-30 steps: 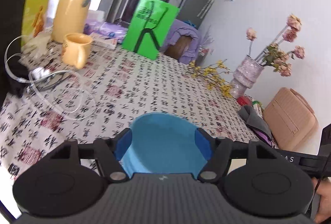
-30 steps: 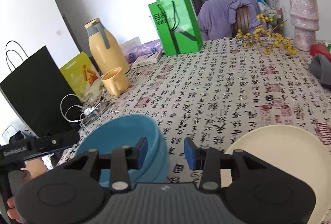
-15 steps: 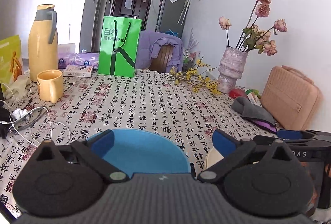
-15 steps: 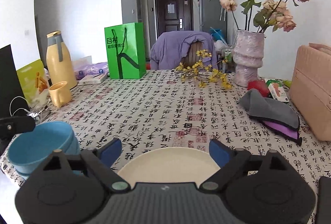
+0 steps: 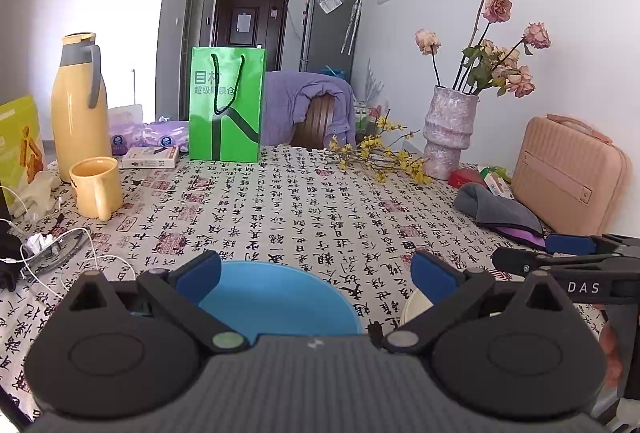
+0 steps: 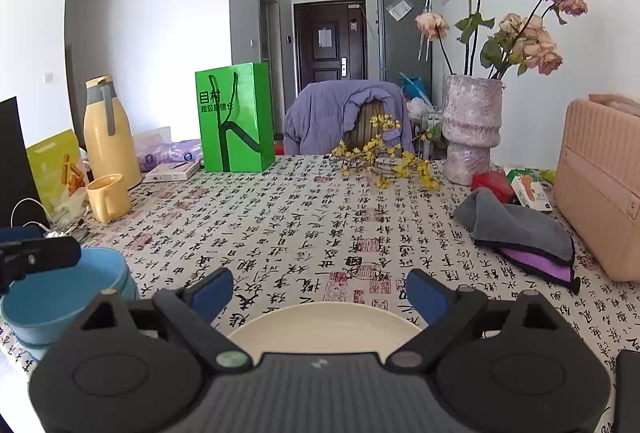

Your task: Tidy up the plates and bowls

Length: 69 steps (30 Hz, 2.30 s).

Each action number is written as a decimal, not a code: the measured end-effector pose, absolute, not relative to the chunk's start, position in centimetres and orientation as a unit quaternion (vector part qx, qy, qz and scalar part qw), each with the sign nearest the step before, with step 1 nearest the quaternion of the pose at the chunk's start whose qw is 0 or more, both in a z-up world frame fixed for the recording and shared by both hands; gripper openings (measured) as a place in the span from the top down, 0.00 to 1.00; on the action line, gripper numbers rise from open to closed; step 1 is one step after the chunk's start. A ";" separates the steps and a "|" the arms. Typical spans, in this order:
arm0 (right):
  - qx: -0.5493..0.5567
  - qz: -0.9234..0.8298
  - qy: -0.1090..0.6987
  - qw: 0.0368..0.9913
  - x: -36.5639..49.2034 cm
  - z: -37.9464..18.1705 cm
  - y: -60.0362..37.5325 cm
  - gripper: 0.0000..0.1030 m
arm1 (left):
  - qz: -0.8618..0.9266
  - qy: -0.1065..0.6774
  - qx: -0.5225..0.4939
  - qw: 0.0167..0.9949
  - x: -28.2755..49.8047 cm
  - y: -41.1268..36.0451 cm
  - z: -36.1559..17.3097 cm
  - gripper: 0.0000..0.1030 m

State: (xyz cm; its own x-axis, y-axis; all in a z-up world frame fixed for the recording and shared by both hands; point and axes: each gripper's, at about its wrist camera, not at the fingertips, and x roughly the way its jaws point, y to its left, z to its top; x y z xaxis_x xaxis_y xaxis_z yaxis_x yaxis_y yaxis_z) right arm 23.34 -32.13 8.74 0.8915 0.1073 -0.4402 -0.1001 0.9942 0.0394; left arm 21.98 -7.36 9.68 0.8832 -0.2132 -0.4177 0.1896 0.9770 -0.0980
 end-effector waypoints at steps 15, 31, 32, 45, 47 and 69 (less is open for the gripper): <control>-0.028 0.046 0.152 0.987 16.2 7.6 -28.9 0.09 | -0.106 0.144 -0.004 0.984 15.2 -5.9 8.1 0.00; -0.015 0.046 0.145 0.988 10.4 3.9 -27.9 0.09 | -0.089 0.134 -0.016 0.987 10.4 -4.5 4.5 0.00; -0.014 0.046 0.146 0.988 10.1 3.7 -27.9 0.09 | -0.089 0.136 -0.018 0.987 10.1 -4.5 4.3 0.00; 0.018 0.051 0.157 0.986 3.5 -0.2 -26.5 0.08 | -0.053 0.113 0.009 0.992 2.5 -3.5 0.5 0.00; 0.027 0.043 0.153 0.987 1.8 -1.0 -26.2 0.08 | -0.052 0.114 0.023 0.992 1.0 -3.6 -0.3 0.00; 0.021 0.058 0.153 0.986 -4.4 -2.0 -24.1 0.07 | -0.062 0.114 0.008 0.992 -4.0 -3.4 -0.5 0.00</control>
